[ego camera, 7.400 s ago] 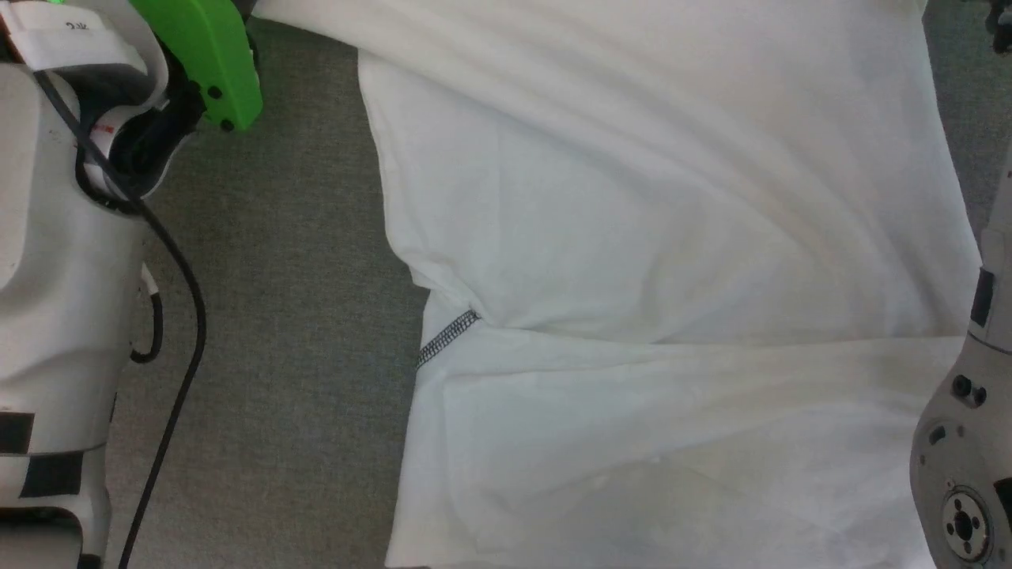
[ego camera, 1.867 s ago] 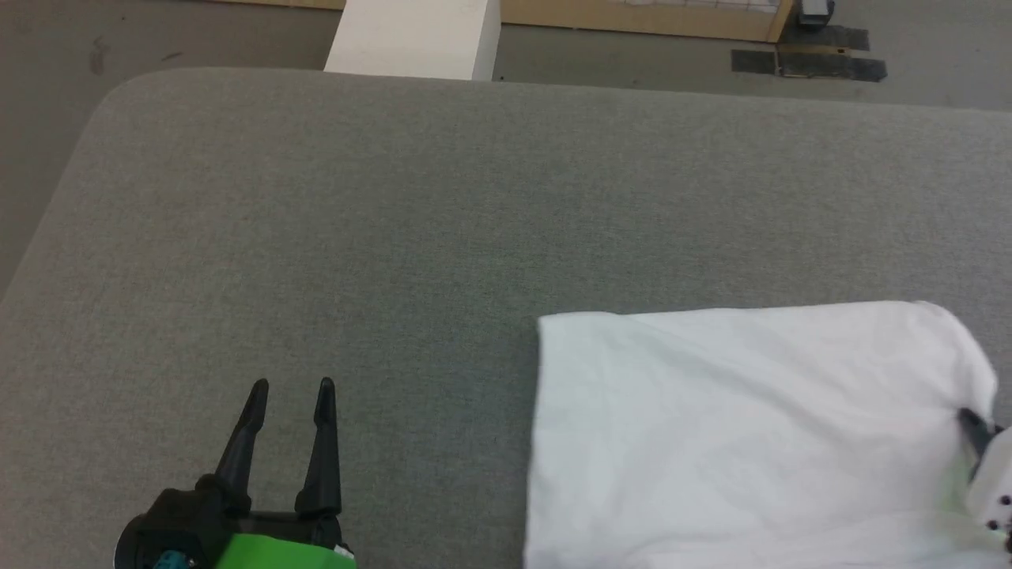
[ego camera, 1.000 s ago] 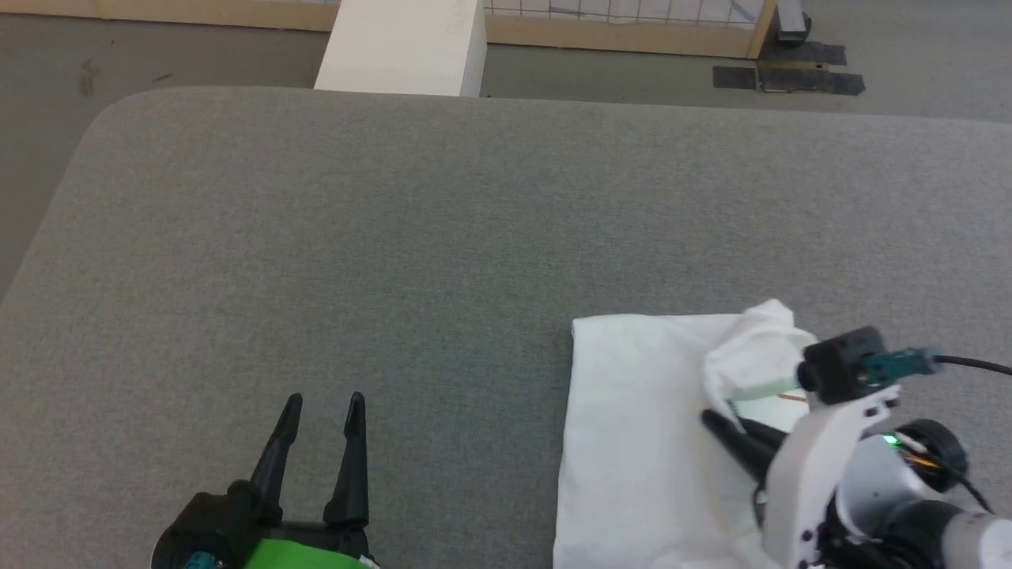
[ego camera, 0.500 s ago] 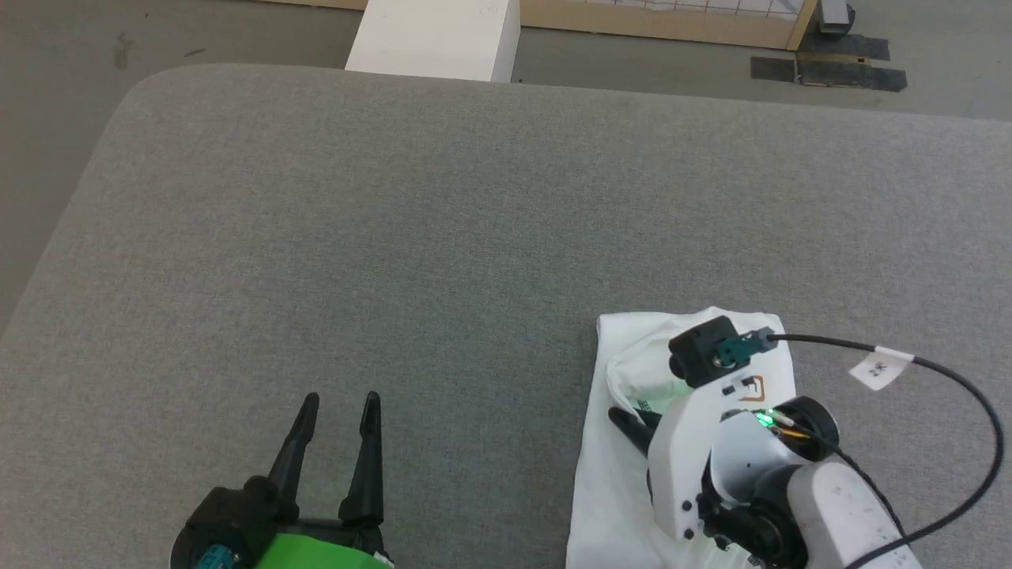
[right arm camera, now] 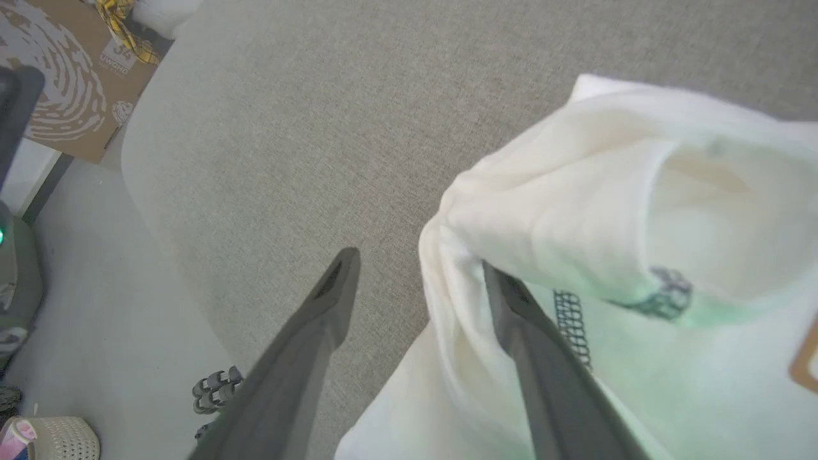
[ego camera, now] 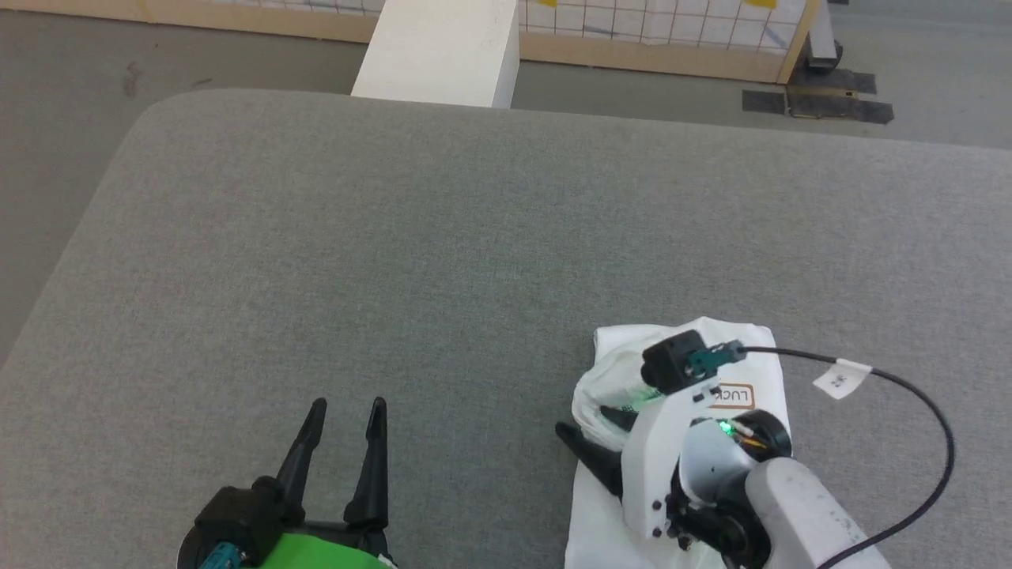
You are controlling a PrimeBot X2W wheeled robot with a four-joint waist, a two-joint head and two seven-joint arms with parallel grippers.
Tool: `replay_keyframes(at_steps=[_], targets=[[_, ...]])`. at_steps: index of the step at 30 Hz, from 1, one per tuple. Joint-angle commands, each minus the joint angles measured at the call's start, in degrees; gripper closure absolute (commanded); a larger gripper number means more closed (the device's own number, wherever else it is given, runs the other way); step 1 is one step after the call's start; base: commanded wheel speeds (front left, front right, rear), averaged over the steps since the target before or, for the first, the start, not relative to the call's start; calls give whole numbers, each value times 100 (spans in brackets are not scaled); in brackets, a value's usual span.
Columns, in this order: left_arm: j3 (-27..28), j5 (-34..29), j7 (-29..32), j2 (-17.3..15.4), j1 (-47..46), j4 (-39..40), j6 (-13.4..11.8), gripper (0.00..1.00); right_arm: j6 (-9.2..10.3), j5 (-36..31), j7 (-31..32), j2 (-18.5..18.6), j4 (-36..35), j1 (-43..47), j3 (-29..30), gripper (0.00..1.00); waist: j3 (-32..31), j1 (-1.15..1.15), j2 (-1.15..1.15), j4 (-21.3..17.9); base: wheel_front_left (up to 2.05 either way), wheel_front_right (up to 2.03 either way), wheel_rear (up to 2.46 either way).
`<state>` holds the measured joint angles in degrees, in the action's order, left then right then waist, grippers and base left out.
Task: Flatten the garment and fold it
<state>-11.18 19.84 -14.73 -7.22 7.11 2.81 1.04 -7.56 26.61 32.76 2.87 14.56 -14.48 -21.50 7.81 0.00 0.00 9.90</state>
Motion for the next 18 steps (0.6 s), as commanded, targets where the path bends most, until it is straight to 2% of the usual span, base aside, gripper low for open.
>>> replay_keyframes(at_steps=[1, 5, 6, 11, 15, 18], targets=[[3, 40, -24, -27, 33, -1, 40, 0, 8, 63, -22, 1, -174, -70, 107, 0, -60, 0, 0, -48, 0, 0, 0], [2, 56, -17, -60, 107, 22, 27, 0, 8, -24, 91, 1, -911, 215, 769, 0, -113, 0, 0, -111, 0, 0, 0], [-1, 64, -15, -73, 142, 34, 21, 0, 8, -175, 233, 28, -1375, 472, 1247, 0, -123, 0, 0, -141, 0, 0, 0], [9, 80, -15, -82, 160, 87, -14, 0, 8, -534, 662, 97, -2459, 1252, 2413, 0, -59, 0, 0, -221, 0, 0, 0], [7, 87, -17, -70, 123, 119, -24, 0, 8, -676, 883, 60, -2810, 1688, 2787, 0, 29, 0, 0, -269, 0, 0, 0], [6, 90, -18, -59, 84, 131, -27, 0, 8, -668, 894, 24, -2753, 1800, 2858, 0, 96, 0, 0, -279, 0, 0, 0]])
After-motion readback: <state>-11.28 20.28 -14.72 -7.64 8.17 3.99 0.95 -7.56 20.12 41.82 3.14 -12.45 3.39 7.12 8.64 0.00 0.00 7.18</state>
